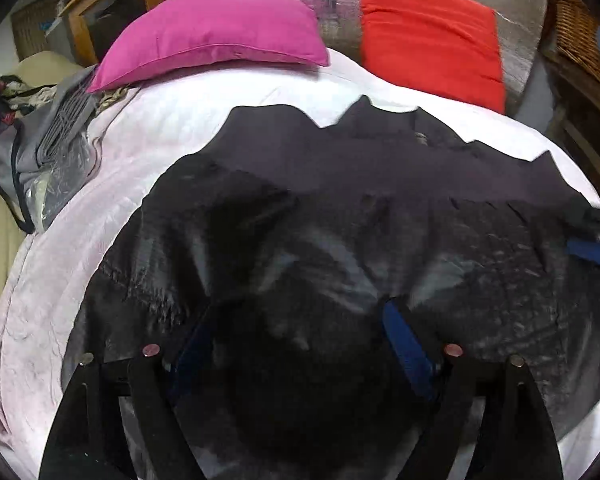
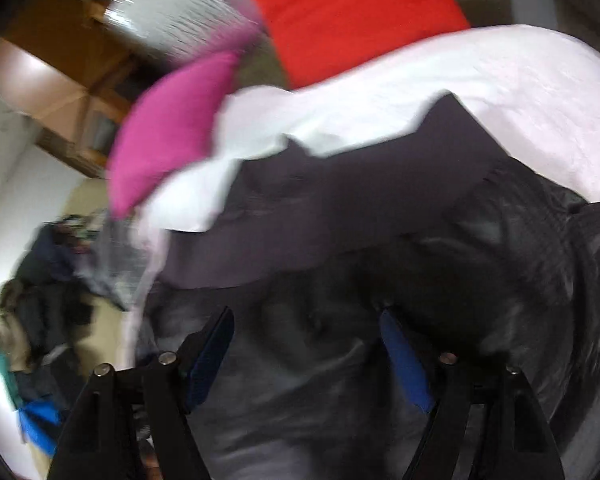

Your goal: Fold large clothes

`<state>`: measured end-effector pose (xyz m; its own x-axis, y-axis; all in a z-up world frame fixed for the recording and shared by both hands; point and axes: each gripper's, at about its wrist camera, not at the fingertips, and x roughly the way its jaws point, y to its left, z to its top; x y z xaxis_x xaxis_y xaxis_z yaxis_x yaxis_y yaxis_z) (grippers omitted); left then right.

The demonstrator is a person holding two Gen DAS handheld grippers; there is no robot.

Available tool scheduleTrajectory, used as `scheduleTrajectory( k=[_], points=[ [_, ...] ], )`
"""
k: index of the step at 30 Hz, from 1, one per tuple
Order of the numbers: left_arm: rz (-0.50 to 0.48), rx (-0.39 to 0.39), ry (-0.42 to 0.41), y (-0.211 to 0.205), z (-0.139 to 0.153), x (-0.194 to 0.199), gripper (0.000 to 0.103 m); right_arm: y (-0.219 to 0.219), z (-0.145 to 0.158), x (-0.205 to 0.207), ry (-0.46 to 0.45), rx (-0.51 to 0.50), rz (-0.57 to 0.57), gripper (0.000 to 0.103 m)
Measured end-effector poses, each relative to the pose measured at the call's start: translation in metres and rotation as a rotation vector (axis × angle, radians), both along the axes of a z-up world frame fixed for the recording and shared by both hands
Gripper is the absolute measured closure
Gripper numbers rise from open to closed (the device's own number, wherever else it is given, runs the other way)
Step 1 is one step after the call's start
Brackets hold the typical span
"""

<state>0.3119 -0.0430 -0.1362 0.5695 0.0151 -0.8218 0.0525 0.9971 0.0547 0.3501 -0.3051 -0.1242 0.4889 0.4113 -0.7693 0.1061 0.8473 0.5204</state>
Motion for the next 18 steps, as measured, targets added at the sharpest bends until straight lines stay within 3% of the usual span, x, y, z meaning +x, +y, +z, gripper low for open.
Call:
scheduleTrajectory(
  k=[5,8,13,18],
  points=[
    [0.002,0.019,0.028,-0.003,-0.003,0.006,0.014,-0.006,0.000,-0.002,0.008,-0.017,-0.063,0.025],
    [0.011,0.023,0.018,0.001,0.009,-0.002,0.014,0.005,0.023,-0.019,-0.039,-0.058,-0.023,0.025],
    [0.023,-0.011,-0.020,0.015,0.029,-0.025,0.014,0.025,0.051,-0.067,-0.105,-0.018,0.061,0.025],
    [0.035,-0.053,-0.018,0.010,0.038,-0.043,0.014,0.039,0.029,-0.084,-0.062,-0.045,0.052,0.025]
  ],
)
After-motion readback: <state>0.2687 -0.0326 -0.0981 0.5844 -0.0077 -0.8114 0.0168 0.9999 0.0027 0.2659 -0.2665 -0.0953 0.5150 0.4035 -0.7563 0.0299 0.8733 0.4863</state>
